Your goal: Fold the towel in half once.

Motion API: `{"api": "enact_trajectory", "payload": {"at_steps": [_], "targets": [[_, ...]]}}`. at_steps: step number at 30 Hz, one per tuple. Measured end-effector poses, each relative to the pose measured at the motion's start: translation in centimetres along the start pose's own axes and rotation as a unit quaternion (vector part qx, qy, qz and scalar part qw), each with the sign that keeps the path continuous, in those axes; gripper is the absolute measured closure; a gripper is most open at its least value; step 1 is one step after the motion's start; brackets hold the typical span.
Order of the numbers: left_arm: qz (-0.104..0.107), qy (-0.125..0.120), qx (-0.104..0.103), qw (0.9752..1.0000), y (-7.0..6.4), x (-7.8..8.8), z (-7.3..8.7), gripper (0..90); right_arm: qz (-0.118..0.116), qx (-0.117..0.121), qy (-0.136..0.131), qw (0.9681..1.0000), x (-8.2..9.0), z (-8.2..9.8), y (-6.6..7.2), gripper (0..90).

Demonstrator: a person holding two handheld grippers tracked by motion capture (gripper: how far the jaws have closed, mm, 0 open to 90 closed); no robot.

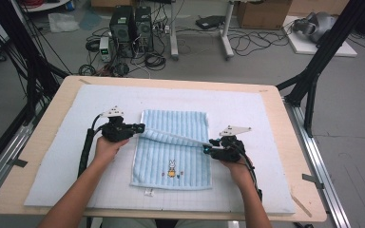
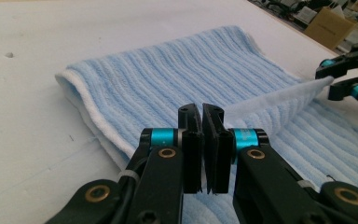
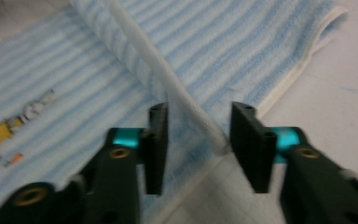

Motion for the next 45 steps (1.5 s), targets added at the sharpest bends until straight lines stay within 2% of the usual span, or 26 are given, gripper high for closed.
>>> {"api": "enact_trajectory", "payload": {"at_steps": [1,2,6,11,20,24,29,34,36,45], "targets": [[0.001,-0.001,-0.001,1.0,-0.1,0.1,0.0,86.2,-0.001,0.002,0.001,1.0,0.0,0.1,0.0,79.5],[0.003,-0.007,0.001,1.0,-0.2,0.2,0.0,86.1,0.0,0.004,-0.001,1.0,0.0,0.1,-0.1,83.4],[0.01,-0.012,0.005,0.9999,-0.6,0.6,-0.1,86.1,-0.004,-0.006,-0.009,0.9999,0.2,0.1,-0.2,84.1],[0.014,-0.014,-0.004,0.9998,-1.4,1.3,0.1,86.1,-0.01,-0.01,-0.017,0.9998,0.4,0.1,-0.2,84.1],[0.023,-0.015,-0.007,0.9996,-2.5,2.7,1.0,86.1,-0.021,0.0,-0.028,0.9994,1.3,-0.3,0.6,84.1],[0.033,-0.016,0.0,0.9993,-3.1,3.5,1.7,86.1,-0.03,0.002,-0.03,0.9991,1.7,-0.2,1.1,84.1],[0.043,-0.009,-0.008,0.999,-4.0,4.6,2.8,86.1,-0.044,0.011,-0.033,0.9984,2.5,-0.1,2.0,84.1],[0.053,-0.007,-0.007,0.9985,-4.8,5.3,3.6,86.1,-0.062,0.017,-0.028,0.9975,3.4,0.8,3.1,84.1],[0.057,-0.003,-0.012,0.9983,-5.1,5.4,4.0,86.1,-0.063,0.023,-0.02,0.9976,3.7,1.3,3.5,84.0],[0.079,0.008,-0.026,0.9965,-6.3,6.4,5.6,86.0,-0.08,0.038,-0.017,0.9959,5.2,2.2,5.2,84.0]]}}
Point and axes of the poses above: each handheld gripper's, and its own axes: x roughly backward along the jaws, z roughly out of its underside, y roughly to its left, the point moved 10 cm from there along -x, roughly forward along the jaws, and after that the axes turned 5 degrees about x, right-handed, at the moved point
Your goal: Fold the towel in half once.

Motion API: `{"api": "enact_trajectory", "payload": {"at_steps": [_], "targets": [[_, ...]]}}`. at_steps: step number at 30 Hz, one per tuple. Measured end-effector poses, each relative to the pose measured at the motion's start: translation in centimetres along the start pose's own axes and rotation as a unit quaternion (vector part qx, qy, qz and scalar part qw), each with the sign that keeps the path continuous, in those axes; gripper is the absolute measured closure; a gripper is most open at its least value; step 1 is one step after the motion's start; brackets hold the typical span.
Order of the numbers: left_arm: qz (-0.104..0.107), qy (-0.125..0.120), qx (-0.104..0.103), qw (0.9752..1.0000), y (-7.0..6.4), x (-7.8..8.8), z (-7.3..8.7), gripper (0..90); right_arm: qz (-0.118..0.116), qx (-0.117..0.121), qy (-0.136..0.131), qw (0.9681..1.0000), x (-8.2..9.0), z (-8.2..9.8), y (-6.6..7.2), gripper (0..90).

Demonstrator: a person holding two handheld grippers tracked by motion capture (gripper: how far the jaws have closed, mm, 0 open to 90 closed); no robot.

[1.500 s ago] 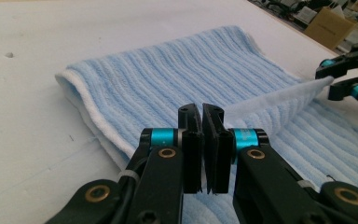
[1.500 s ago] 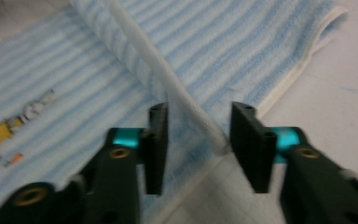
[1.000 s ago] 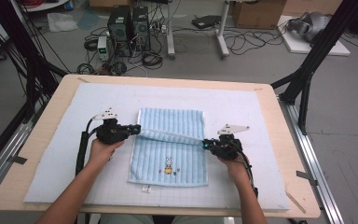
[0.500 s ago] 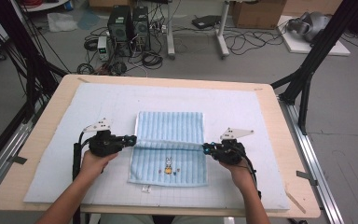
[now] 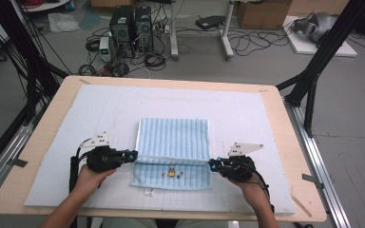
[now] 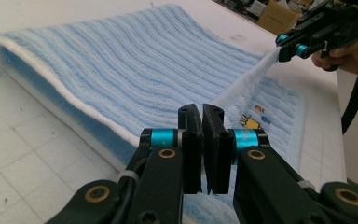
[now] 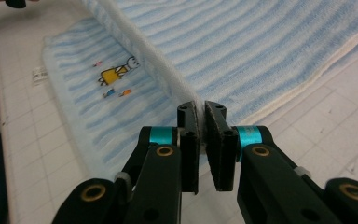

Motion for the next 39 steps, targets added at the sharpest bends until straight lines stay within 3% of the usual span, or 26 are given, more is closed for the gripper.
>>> {"api": "enact_trajectory", "payload": {"at_steps": [8,19,22,24,27,31,34,36,39], "targets": [[0.019,0.009,-0.01,0.9997,-1.1,1.0,1.0,86.0,-0.021,0.008,0.002,0.9997,0.5,0.3,1.5,84.0],[0.051,0.055,-0.031,0.9967,-2.7,1.4,3.3,85.8,-0.036,0.028,0.024,0.9987,1.1,1.5,3.1,84.0],[0.059,0.061,-0.029,0.996,-2.8,1.5,3.6,85.7,-0.042,0.031,0.026,0.9983,1.3,1.7,3.6,83.6],[0.063,0.053,-0.021,0.9964,-2.8,1.5,3.4,81.4,-0.049,0.03,0.035,0.9977,1.2,2.1,3.8,78.5],[0.048,0.025,-0.001,0.9985,-2.3,1.7,2.4,61.5,-0.052,0.013,0.033,0.998,1.3,2.1,3.5,69.2],[0.019,-0.009,0.014,0.9997,-1.3,2.1,1.3,59.5,-0.038,-0.005,-0.001,0.9993,1.8,1.1,2.8,67.2],[-0.015,-0.017,0.024,0.9995,-0.2,2.0,0.9,59.5,-0.028,-0.007,0.001,0.9996,1.4,1.0,2.5,66.5],[-0.04,-0.016,0.02,0.9988,0.5,1.7,0.5,59.5,-0.021,-0.009,0.006,0.9997,0.9,0.9,2.2,65.8],[-0.06,-0.011,0.016,0.998,1.5,0.7,-0.1,60.0,-0.009,-0.008,0.01,0.9999,0.0,0.4,1.9,67.1]]}}
Point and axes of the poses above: each handheld gripper's, and its own axes: x roughly backward along the jaws, z roughly out of its underside, y roughly to its left, the point moved 10 cm from there along -x, roughly forward along the jaws, and after that the axes turned 5 degrees about x, right-handed, at the moved point
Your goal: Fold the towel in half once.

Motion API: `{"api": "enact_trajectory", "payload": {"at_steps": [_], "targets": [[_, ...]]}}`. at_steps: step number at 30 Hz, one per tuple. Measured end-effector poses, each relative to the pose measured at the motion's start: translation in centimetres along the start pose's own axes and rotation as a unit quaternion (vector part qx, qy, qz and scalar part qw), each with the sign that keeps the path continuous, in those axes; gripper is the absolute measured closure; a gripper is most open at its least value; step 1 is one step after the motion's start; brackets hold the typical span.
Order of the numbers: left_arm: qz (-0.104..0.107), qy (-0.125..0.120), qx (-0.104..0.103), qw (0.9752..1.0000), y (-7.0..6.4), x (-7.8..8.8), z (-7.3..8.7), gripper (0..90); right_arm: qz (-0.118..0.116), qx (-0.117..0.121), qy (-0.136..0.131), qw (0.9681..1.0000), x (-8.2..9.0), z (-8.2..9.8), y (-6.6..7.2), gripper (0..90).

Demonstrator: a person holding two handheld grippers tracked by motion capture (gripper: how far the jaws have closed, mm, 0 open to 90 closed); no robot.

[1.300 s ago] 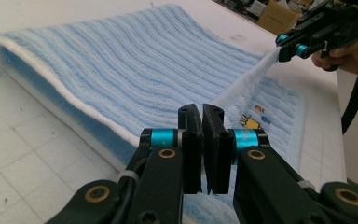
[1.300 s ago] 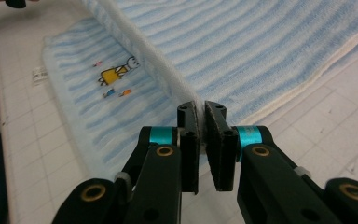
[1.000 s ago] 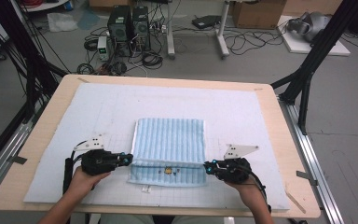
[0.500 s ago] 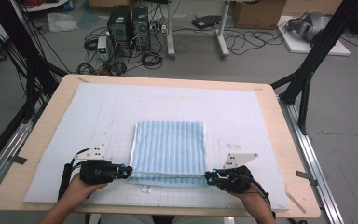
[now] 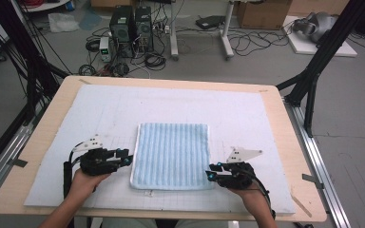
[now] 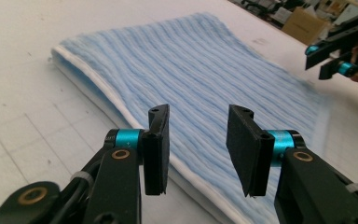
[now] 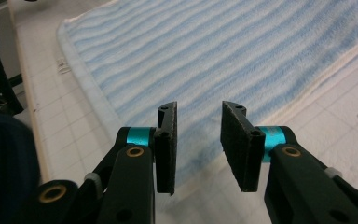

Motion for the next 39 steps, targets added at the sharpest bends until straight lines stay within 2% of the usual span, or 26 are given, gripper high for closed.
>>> {"api": "enact_trajectory", "payload": {"at_steps": [2,4,5,8,10,12,15,18,21,23,24,25,26,28,30,31,32,33,34,36,38,39], "targets": [[-0.011,0.004,0.0,0.9999,0.6,-0.8,-0.5,63.4,0.003,0.003,0.002,1.0,-0.8,-0.3,0.0,69.0],[-0.022,0.015,-0.003,0.9996,1.2,-1.7,-1.1,77.4,0.002,0.004,0.013,0.9999,-1.7,-0.1,0.1,69.6],[-0.029,0.016,-0.007,0.9994,1.5,-2.0,-1.4,80.3,-0.002,0.005,0.023,0.9997,-2.1,0.1,0.2,70.0],[-0.04,0.017,0.0,0.9991,2.2,-2.9,-2.1,80.6,-0.003,0.018,0.052,0.9985,-2.9,1.1,0.4,71.1],[-0.048,0.015,0.001,0.9988,2.6,-3.4,-2.2,79.9,-0.008,0.023,0.051,0.9984,-2.9,1.3,0.7,71.2],[-0.058,0.033,0.003,0.9978,3.1,-4.0,-2.0,78.8,-0.013,0.029,0.055,0.998,-2.7,1.5,1.0,71.1],[-0.069,0.029,0.004,0.9972,3.8,-4.6,-2.1,77.8,-0.015,0.029,0.053,0.998,-2.7,1.4,1.1,68.0],[-0.088,0.023,0.01,0.9958,4.6,-5.2,-2.1,79.9,-0.017,0.02,0.025,0.9994,-2.4,0.5,0.8,66.7],[-0.101,0.025,0.0,0.9946,5.3,-6.0,-1.9,81.2,-0.005,0.008,0.007,0.9999,-2.1,0.0,0.1,65.1],[-0.116,0.042,0.007,0.9924,5.8,-6.4,-1.8,81.4,-0.001,0.0,0.01,1.0,-2.1,0.3,-0.3,63.6],[-0.123,0.049,-0.002,0.9912,5.9,-6.7,-1.9,81.1,-0.001,-0.001,0.01,0.9999,-2.1,0.4,-0.4,63.1],[-0.138,0.055,-0.008,0.9889,6.1,-6.9,-2.0,81.1,-0.001,-0.006,0.011,0.9999,-2.1,0.4,-0.5,62.4],[-0.153,0.071,-0.011,0.9856,6.4,-7.0,-1.9,81.1,0.0,-0.009,0.009,0.9999,-2.0,0.4,-0.5,62.1],[-0.168,0.085,-0.018,0.9819,6.6,-7.1,-1.9,80.9,0.001,-0.014,0.002,0.9999,-1.9,0.1,-0.6,61.4],[-0.177,0.091,-0.027,0.9797,6.7,-7.1,-2.0,79.6,0.007,-0.015,-0.003,0.9999,-1.7,0.0,-0.9,60.7],[-0.179,0.089,-0.028,0.9794,6.8,-7.0,-2.0,77.9,0.009,-0.018,-0.005,0.9998,-1.7,0.0,-1.0,60.0],[-0.18,0.088,-0.028,0.9793,6.8,-6.9,-2.0,76.5,0.012,-0.021,-0.007,0.9997,-1.6,-0.1,-1.2,59.8],[-0.176,0.082,-0.022,0.9807,6.8,-6.6,-2.2,73.7,0.016,-0.02,-0.007,0.9996,-1.6,-0.1,-1.4,59.2],[-0.166,0.069,-0.016,0.9835,6.7,-6.4,-2.5,72.2,0.023,-0.026,-0.009,0.9994,-1.5,-0.1,-1.7,58.9],[-0.145,0.039,-0.02,0.9885,6.3,-5.7,-3.3,67.8,0.04,-0.028,-0.014,0.9987,-1.3,-0.3,-2.3,56.7],[-0.108,-0.012,-0.043,0.9931,5.7,-4.9,-4.6,64.3,0.071,-0.03,-0.019,0.9969,-1.0,-0.6,-3.4,53.9],[-0.085,-0.037,-0.061,0.9938,5.3,-4.5,-5.1,61.9,0.083,-0.03,-0.019,0.9959,-0.9,-0.8,-4.0,51.9]]}}
Point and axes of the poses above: each handheld gripper's, and its own axes: x roughly backward along the jaws, z roughly out of its underside, y roughly to its left, the point moved 10 cm from there along -x, roughly forward along the jaws, and after that the axes turned 5 degrees about x, right-handed, at the moved point
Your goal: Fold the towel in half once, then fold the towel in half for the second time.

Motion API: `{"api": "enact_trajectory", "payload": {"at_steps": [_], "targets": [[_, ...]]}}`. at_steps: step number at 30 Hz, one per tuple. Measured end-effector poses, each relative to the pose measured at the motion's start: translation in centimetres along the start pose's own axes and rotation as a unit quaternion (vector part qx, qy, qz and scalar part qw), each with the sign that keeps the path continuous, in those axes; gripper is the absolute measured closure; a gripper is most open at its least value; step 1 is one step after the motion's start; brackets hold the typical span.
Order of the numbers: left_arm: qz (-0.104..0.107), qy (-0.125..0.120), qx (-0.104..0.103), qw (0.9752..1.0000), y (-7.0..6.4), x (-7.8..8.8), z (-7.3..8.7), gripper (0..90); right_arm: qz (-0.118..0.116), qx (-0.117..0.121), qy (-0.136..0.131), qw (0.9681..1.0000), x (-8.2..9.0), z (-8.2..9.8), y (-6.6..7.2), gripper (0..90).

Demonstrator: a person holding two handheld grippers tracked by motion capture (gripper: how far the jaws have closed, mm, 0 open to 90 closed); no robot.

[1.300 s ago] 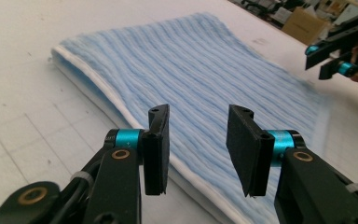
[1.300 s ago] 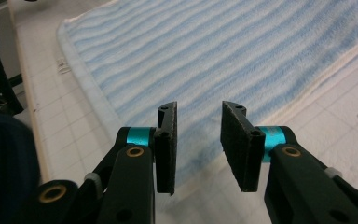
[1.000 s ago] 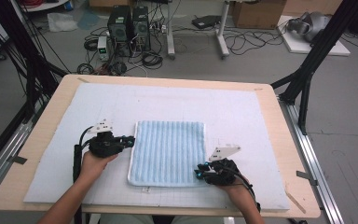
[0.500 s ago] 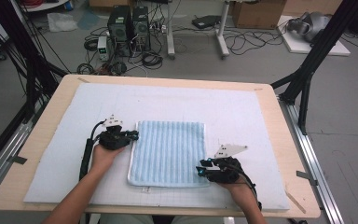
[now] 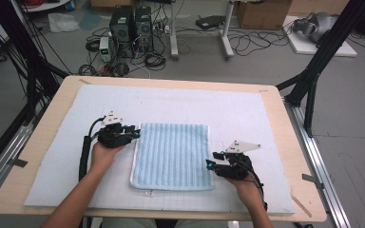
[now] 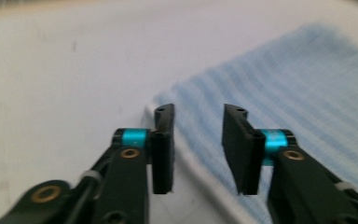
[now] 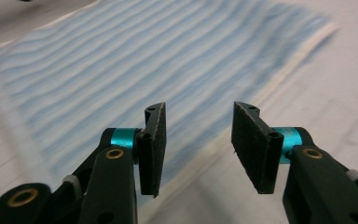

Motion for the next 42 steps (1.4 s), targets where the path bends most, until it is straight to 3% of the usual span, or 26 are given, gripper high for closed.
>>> {"api": "enact_trajectory", "payload": {"at_steps": [2,3,6,8,10,11,12,14,19,25,33,42], "targets": [[0.018,-0.047,-0.037,0.9981,-0.4,0.9,-0.8,58.4,0.028,-0.001,-0.003,0.9996,-0.1,-0.6,-1.2,46.7],[0.025,-0.057,-0.037,0.9974,-0.5,1.2,-1.0,55.8,0.038,-0.005,-0.006,0.9992,-0.1,-0.9,-1.8,43.7],[0.034,-0.063,-0.002,0.9975,-0.4,1.8,-1.0,41.6,0.063,-0.021,-0.012,0.9977,-0.3,-1.8,-3.5,34.9],[0.036,-0.064,0.009,0.9973,-0.3,2.0,-0.9,35.0,0.081,-0.028,-0.008,0.9963,-0.4,-2.0,-4.6,28.8],[0.028,-0.065,0.017,0.9974,-0.2,2.1,-0.9,25.3,0.118,-0.029,0.005,0.9926,-0.2,-1.8,-5.7,19.2],[0.021,-0.065,0.02,0.9975,0.0,2.2,-0.9,16.1,0.128,-0.031,0.007,0.9912,-0.1,-1.7,-6.0,18.7],[0.02,-0.068,0.019,0.9973,0.0,2.3,-0.9,14.7,0.131,-0.03,0.006,0.9909,0.1,-1.7,-6.2,17.0],[0.021,-0.066,0.02,0.9974,0.1,2.5,-0.7,15.0,0.134,-0.036,0.001,0.9904,0.4,-1.8,-6.4,11.7],[0.013,-0.069,0.04,0.9967,0.9,2.8,-0.7,15.0,0.125,-0.033,-0.01,0.9915,0.8,-2.0,-6.6,11.1],[0.012,-0.059,0.023,0.9979,0.3,2.6,-0.5,15.4,0.117,-0.038,-0.013,0.9923,0.9,-1.8,-6.5,11.1],[0.013,-0.065,0.041,0.9969,0.7,2.6,-0.6,15.4,0.114,-0.045,-0.014,0.9924,0.9,-1.7,-6.7,11.1],[-0.007,-0.056,0.053,0.997,2.4,2.0,-1.6,15.5,0.107,-0.043,-0.016,0.9933,0.9,-1.8,-6.3,11.1]]}}
Point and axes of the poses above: each handheld gripper's, and its own axes: x roughly backward along the jaws, z roughly out of its underside, y roughly to its left, the point moved 10 cm from there along -x, roughly forward along the jaws, and after that the axes turned 5 degrees about x, right-handed, at the moved point
